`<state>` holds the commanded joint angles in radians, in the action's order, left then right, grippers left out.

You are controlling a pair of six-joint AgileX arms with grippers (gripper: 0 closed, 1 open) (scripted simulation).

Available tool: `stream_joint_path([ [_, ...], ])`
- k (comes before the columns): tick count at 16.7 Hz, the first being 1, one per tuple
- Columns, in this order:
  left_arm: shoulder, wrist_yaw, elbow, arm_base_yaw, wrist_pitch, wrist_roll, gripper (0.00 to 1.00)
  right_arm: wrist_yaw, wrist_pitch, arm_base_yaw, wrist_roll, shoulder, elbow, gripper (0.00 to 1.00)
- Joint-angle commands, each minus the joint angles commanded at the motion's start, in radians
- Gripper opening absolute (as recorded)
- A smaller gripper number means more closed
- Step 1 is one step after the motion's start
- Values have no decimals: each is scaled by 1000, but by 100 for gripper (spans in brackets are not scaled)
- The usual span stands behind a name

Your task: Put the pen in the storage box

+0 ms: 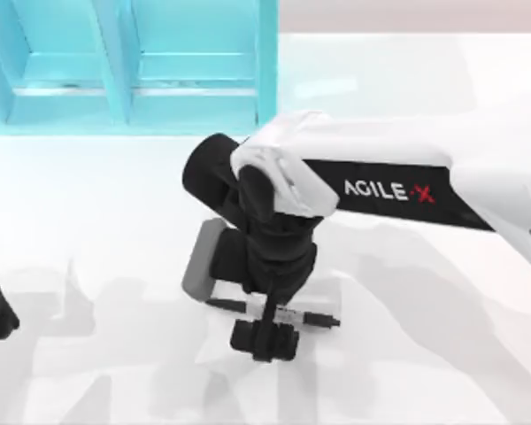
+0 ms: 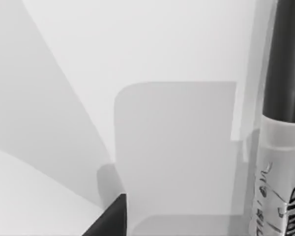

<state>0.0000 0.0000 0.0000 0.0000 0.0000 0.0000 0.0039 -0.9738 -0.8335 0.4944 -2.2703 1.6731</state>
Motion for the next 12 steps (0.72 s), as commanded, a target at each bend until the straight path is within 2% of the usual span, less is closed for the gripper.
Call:
stream_joint_path([
  [3,0,0,0,0,0,0,100,2,-39,0,0,12,39,0],
  [9,0,0,0,0,0,0,100,0,-310,1,3,63,234,0],
  [12,0,0,0,0,0,0,100,-1,-353,2,3,77,276,0],
])
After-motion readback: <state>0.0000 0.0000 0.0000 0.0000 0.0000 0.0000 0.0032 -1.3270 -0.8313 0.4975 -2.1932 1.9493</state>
